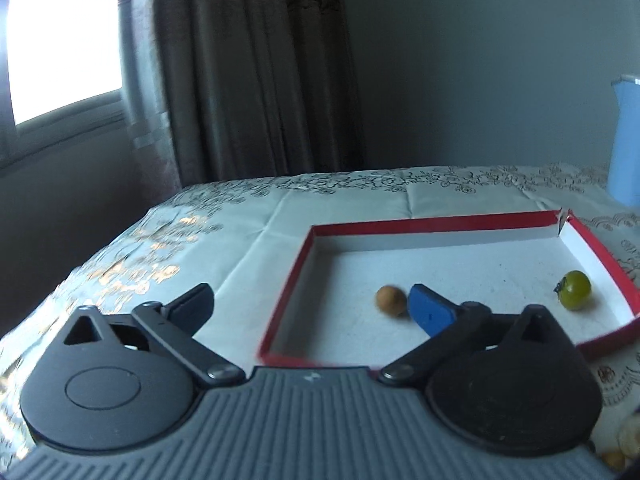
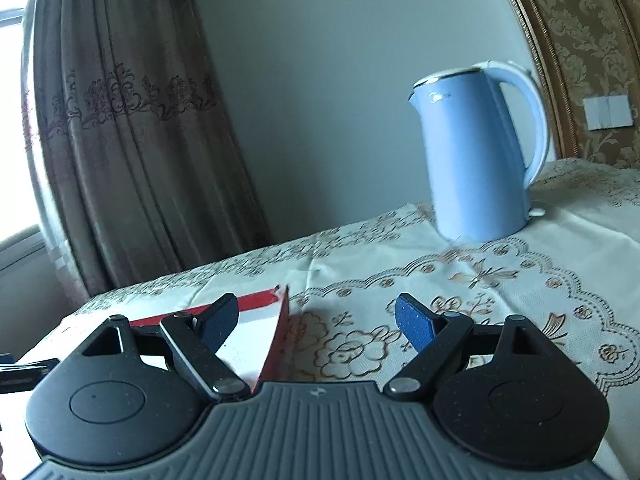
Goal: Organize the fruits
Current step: 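Move the right gripper toward the cut black eggplant piece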
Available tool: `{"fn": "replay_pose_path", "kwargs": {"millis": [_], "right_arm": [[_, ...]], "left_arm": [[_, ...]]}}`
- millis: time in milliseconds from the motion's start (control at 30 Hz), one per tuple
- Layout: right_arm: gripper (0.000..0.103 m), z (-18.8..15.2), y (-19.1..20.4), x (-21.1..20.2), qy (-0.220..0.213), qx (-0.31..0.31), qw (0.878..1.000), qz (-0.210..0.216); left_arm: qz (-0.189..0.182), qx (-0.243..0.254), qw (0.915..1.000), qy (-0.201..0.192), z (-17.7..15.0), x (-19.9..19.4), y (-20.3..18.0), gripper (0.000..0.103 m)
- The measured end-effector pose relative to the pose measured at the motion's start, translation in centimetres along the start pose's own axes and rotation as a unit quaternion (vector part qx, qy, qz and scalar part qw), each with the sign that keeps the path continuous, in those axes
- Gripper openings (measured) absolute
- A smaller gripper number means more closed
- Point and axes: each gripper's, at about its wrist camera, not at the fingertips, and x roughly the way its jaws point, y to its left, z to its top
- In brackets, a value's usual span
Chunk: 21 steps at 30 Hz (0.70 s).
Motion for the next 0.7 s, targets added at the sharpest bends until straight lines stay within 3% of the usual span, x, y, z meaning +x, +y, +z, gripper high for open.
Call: {"fn": "replay_pose_path", "kwargs": {"millis": [233, 433, 500, 700], "right_arm": [[0.086, -0.4, 2.2, -1.0, 0.044, -0.030, 0.998, 0.032], [0.086, -2.9, 5.4, -4.5, 0.091, -0.112, 0.989, 0.044], [0.086, -3.7, 6.2, -5.5, 0.097, -0.136, 0.985, 0.042], [0.086, -5.4, 7.5, -6.5, 0.110, -0.177, 0.978, 0.017]], "left_arm": [[0.017, -0.039, 0.9988, -0.024, -4.2, -5.7, 5.8, 0.103], [0.035, -0.108, 0.9935, 0.012, -6.3, -4.2, 9.2, 0.103], [0.015, -0.134, 0.9905, 0.027, -6.5, -3.7, 10.1, 0.103], [-0.004, -0.189, 0.9818, 0.022, -7.3, -4.1, 12.1, 0.103]]}}
